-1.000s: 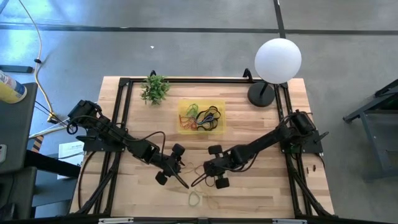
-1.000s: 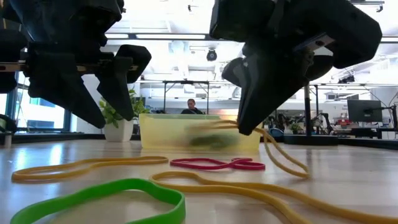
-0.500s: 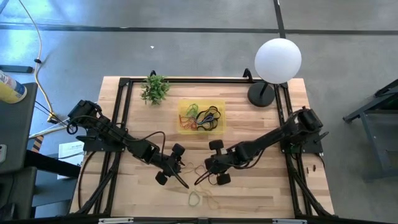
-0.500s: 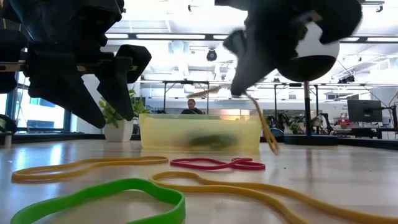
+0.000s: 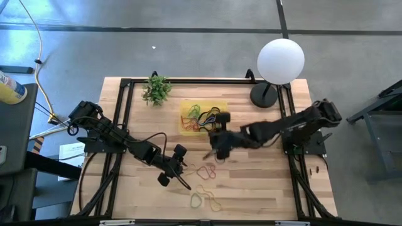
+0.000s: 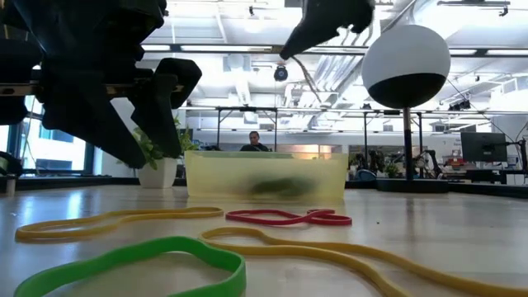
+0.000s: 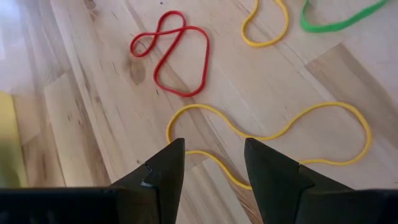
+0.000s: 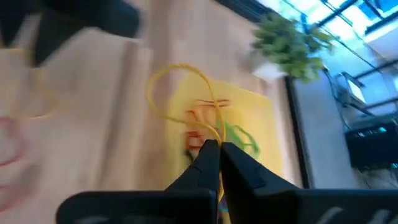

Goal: Pick and place rubber bands into bin
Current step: Put the yellow rubber band into the yellow bin, then put the red rubber band into the yellow bin

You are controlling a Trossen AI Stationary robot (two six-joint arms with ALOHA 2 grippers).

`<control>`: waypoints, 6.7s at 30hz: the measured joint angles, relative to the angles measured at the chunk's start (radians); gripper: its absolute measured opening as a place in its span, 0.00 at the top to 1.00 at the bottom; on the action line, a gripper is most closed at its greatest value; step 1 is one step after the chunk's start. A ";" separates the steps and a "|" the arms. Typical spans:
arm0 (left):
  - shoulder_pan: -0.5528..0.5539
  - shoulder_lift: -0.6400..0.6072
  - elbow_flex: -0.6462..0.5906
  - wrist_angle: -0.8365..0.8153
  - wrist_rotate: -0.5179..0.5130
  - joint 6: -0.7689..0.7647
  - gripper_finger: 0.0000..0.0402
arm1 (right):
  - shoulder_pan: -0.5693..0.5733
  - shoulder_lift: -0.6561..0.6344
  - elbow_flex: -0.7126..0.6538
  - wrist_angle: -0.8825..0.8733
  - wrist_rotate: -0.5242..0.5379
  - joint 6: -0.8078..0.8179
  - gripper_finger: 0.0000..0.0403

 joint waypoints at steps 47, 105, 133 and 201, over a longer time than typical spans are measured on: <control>0.000 0.000 0.000 0.006 0.000 -0.015 0.61 | -0.445 0.213 0.000 0.159 -0.440 0.096 0.45; 0.007 0.001 0.029 -0.063 0.023 -0.326 0.61 | -0.093 0.077 0.000 0.056 -0.290 0.056 0.51; 0.169 0.465 0.639 -0.406 0.171 0.218 0.61 | 0.701 0.046 0.000 -0.061 0.211 0.681 0.64; 0.181 0.201 0.666 -0.650 -0.271 0.203 1.00 | 0.769 0.046 0.000 0.019 0.321 0.624 0.65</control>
